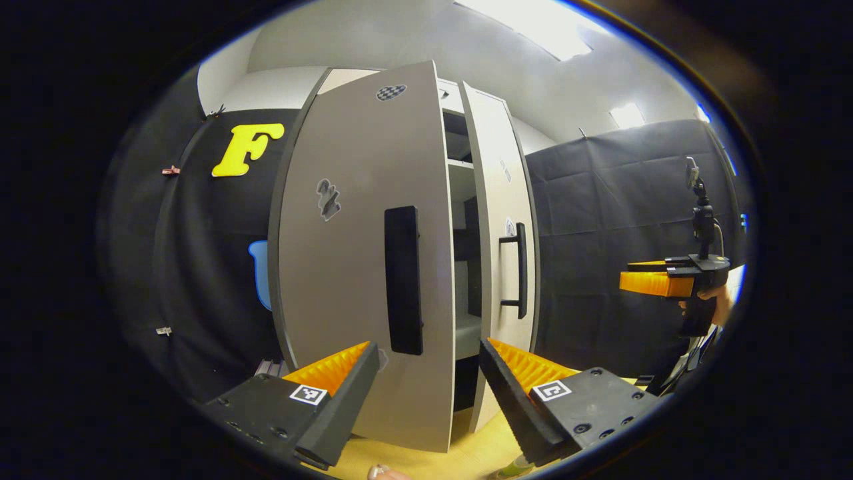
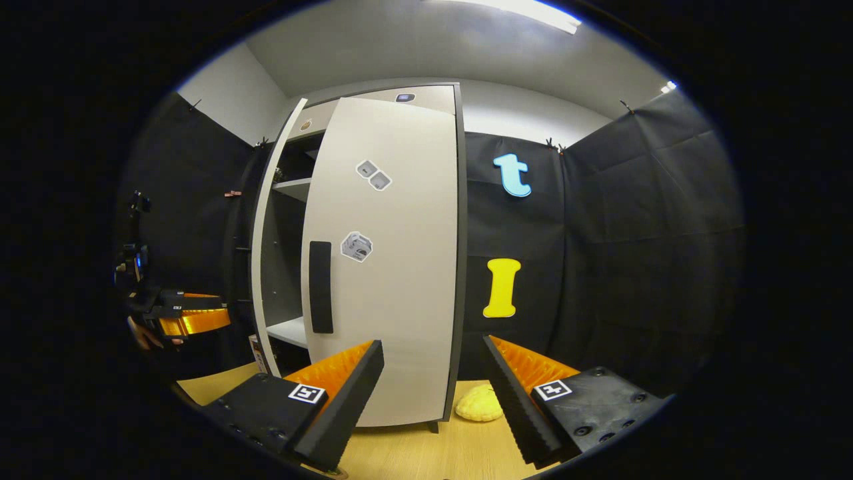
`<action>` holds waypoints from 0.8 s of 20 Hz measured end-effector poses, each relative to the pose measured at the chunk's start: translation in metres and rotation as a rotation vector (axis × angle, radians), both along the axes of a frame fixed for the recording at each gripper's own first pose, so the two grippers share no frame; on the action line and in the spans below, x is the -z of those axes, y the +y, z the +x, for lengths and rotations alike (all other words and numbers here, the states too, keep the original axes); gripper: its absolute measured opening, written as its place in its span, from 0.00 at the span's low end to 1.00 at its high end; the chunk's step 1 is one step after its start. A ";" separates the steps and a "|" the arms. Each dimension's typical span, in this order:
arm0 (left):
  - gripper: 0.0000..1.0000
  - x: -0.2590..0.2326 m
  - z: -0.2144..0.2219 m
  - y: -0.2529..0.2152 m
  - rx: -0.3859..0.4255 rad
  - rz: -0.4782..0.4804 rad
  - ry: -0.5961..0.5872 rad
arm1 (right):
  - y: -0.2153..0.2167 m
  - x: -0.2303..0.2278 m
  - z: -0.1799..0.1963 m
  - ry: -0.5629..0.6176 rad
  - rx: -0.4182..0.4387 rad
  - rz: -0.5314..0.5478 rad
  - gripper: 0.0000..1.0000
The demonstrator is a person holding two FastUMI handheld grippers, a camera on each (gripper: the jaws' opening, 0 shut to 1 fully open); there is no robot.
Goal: Grasp the bottle in the cabinet with the left hand and place it on the coaster, then close the right door with the right hand and the left door with the left hand.
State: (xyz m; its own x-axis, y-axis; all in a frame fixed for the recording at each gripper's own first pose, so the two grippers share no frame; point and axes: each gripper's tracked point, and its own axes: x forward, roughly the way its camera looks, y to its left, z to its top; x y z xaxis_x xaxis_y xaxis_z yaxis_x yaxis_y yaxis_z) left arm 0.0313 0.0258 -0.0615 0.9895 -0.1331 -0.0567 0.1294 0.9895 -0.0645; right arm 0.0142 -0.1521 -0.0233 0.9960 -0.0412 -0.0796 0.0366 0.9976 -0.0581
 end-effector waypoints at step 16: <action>0.96 0.018 -0.036 -0.009 -0.080 -0.040 0.073 | -0.006 0.015 -0.003 0.049 -0.039 0.006 0.98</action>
State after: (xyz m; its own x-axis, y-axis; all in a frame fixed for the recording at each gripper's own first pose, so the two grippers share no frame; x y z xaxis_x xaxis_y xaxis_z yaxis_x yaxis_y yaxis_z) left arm -0.0044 0.0166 -0.0800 0.9904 -0.0574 -0.1257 0.0435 0.9929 -0.1104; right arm 0.0114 -0.1576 -0.0380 0.9917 -0.0019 -0.1283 -0.0050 0.9986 -0.0534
